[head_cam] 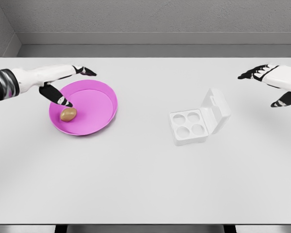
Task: Pack egg into the box and close the box lid
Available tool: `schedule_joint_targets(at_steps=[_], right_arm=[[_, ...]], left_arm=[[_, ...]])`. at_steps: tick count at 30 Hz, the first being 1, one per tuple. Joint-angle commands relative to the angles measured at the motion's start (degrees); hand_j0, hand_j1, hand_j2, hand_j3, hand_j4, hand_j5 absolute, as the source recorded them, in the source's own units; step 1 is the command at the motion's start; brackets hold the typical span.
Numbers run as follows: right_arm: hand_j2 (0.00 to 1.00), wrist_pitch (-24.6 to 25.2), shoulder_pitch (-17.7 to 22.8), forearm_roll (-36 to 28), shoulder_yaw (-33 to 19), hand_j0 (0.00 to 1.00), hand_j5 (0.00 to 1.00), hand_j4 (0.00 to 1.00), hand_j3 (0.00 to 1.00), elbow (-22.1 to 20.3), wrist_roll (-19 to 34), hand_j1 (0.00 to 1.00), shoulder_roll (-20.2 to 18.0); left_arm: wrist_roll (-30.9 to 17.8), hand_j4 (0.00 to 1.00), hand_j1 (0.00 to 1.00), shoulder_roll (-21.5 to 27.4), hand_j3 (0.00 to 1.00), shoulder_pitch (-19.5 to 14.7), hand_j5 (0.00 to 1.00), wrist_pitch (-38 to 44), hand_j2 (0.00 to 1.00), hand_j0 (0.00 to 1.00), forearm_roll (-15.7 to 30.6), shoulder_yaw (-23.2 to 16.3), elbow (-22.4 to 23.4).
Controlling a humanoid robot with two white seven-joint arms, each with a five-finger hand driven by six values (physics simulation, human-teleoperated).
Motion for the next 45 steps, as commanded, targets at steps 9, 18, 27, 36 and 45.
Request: schedule_joint_targets(at_steps=[9, 18, 27, 36, 45], right_arm=[[1.00, 0.1, -0.6, -0.3, 1.3, 1.00, 1.00, 1.00, 1.00, 5.4, 1.5, 1.00, 3.3], [1.00, 0.1, -0.8, -0.3, 1.5, 1.00, 1.00, 1.00, 1.00, 7.0, 1.6, 1.00, 4.5], [1.00, 0.1, -2.9, -0.1, 3.6, 1.00, 1.00, 1.00, 1.00, 13.0, 1.6, 1.00, 7.3], [1.00, 0.1, -4.0, -0.1, 5.6, 1.00, 1.00, 1.00, 1.00, 14.1, 1.7, 1.00, 7.3], [1.00, 0.1, -4.1, 0.0, 6.5, 1.00, 1.00, 1.00, 1.00, 15.7, 1.7, 1.00, 7.7]], left_arm=[[0.0, 0.80, 0.80, -0.2, 0.80, 2.7, 0.80, 1.1, 0.80, 0.80, -5.4, 0.3, 0.3], [0.0, 0.81, 0.81, -0.4, 0.81, 5.1, 0.81, 1.1, 0.81, 0.81, -10.1, 0.5, 0.6], [0.0, 0.81, 0.81, -4.9, 0.81, 9.2, 0.81, 1.1, 0.81, 0.81, -19.4, 5.0, -0.4], [0.0, 0.80, 0.80, -5.8, 0.80, 10.5, 0.80, 1.1, 0.80, 0.80, -19.3, 5.1, -0.8], [0.0, 0.80, 0.80, -8.1, 0.80, 14.6, 0.80, 1.1, 0.80, 0.80, -19.3, 12.1, -1.7]])
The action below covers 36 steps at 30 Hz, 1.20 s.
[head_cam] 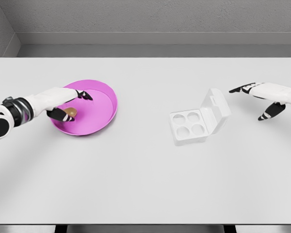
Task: Pack egg into the box and close the box lid
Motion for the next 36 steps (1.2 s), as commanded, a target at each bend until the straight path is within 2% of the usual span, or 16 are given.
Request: schedule_joint_targets(at_steps=[1, 3, 5, 6, 10, 20, 28, 32, 36], right_arm=[[1.00, 0.1, 0.0, -0.3, 0.4, 1.00, 1.00, 1.00, 1.00, 0.7, 0.1, 1.00, 0.0], [1.00, 0.1, -0.1, -0.3, 0.4, 1.00, 1.00, 1.00, 1.00, 0.8, 0.1, 1.00, 0.0], [1.00, 0.1, -0.1, -0.3, 0.5, 1.00, 1.00, 1.00, 1.00, 1.0, 0.1, 1.00, 0.0], [1.00, 0.1, -0.1, -0.3, 0.5, 1.00, 1.00, 1.00, 1.00, 1.0, 0.0, 1.00, 0.0], [1.00, 0.1, -0.5, -0.2, 0.8, 1.00, 1.00, 1.00, 1.00, 1.1, 0.1, 1.00, 0.0], [0.99, 0.1, -0.9, -0.2, 1.3, 0.99, 0.99, 0.99, 0.99, 1.2, 0.1, 0.99, 0.0], [1.00, 0.1, -0.9, -0.3, 1.5, 1.00, 1.00, 1.00, 1.00, 1.2, 0.3, 1.00, 0.0], [1.00, 0.1, -1.0, -0.3, 1.4, 1.00, 1.00, 1.00, 1.00, 1.2, 0.3, 1.00, 0.0], [1.00, 0.1, -0.9, -0.3, 1.5, 1.00, 1.00, 1.00, 1.00, 1.2, 0.3, 1.00, 0.0]], left_arm=[[0.0, 0.80, 0.80, -0.3, 0.80, 0.0, 0.80, 0.0, 0.80, 0.80, 0.0, 1.9, -0.1], [0.0, 0.79, 0.79, -0.3, 0.79, 0.5, 0.79, 0.0, 0.79, 0.79, 0.0, 2.3, -0.1], [0.0, 0.79, 0.79, -1.5, 0.79, 2.8, 0.79, 1.1, 0.79, 0.79, 0.0, 5.3, -0.1], [0.0, 0.79, 0.79, -2.2, 0.79, 2.8, 0.79, 1.1, 0.79, 0.79, 0.0, 5.7, -0.1], [0.0, 0.79, 0.79, -2.4, 0.79, 2.9, 0.79, 1.2, 0.79, 0.79, 0.0, 6.1, -0.9], [0.0, 0.77, 0.77, -5.1, 0.77, 6.3, 0.77, 2.9, 0.77, 0.77, -0.6, 8.7, -0.8], [0.0, 0.76, 0.76, -6.3, 0.76, 7.0, 0.76, 2.9, 0.76, 0.76, -4.8, 8.7, -0.3], [0.0, 0.76, 0.76, -7.8, 0.76, 7.6, 0.76, 2.9, 0.76, 0.76, -9.5, 8.7, -0.9], [0.0, 0.76, 0.76, -7.8, 0.76, 7.6, 0.76, 2.9, 0.76, 0.76, -9.5, 8.7, -0.9]])
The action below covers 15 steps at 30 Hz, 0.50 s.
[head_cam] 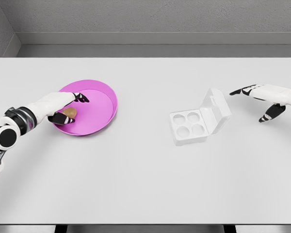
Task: Pack egg into the box and close the box lid
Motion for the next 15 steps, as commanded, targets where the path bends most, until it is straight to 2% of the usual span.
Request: schedule_joint_targets(at_steps=[1, 15], right_arm=[[1.00, 0.1, 0.1, -0.4, 0.0, 1.00, 1.00, 1.00, 1.00, 0.0, 0.0, 1.00, -0.1], [1.00, 0.1, -0.2, -0.4, 0.0, 1.00, 1.00, 1.00, 1.00, -0.1, 0.0, 1.00, -0.1]], left_arm=[[0.0, 0.76, 0.76, -0.1, 0.76, 0.0, 0.76, 0.0, 0.76, 0.76, -0.6, 0.0, 0.0], [0.0, 0.74, 0.74, -0.1, 0.74, 1.7, 0.74, 0.0, 0.74, 0.74, -2.7, 0.0, 0.1]])
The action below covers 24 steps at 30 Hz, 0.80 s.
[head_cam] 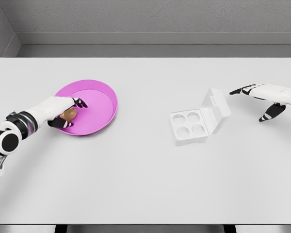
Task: Pack egg into the box and close the box lid
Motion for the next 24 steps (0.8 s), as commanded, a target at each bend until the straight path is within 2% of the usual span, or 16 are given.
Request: schedule_joint_targets(at_steps=[1, 9, 24], right_arm=[[1.00, 0.1, 0.0, -0.4, 0.0, 1.00, 1.00, 1.00, 1.00, 0.0, 0.0, 1.00, -0.1], [1.00, 0.1, -0.1, -0.4, 0.0, 1.00, 1.00, 1.00, 1.00, 0.0, 0.0, 1.00, -0.1], [1.00, 0.1, -0.2, -0.4, 0.0, 1.00, 1.00, 1.00, 1.00, 0.0, 0.0, 1.00, -0.1]], left_arm=[[0.0, 0.74, 0.74, 0.0, 0.74, 0.0, 0.74, -0.1, 0.74, 0.74, -0.1, 0.0, 0.0], [0.0, 0.73, 0.73, 0.1, 0.73, 0.4, 0.73, -0.1, 0.73, 0.73, -0.1, 1.5, 0.0], [0.0, 0.70, 0.70, 0.2, 0.70, 0.6, 0.70, 0.4, 0.70, 0.70, -0.4, 1.5, 0.5]])
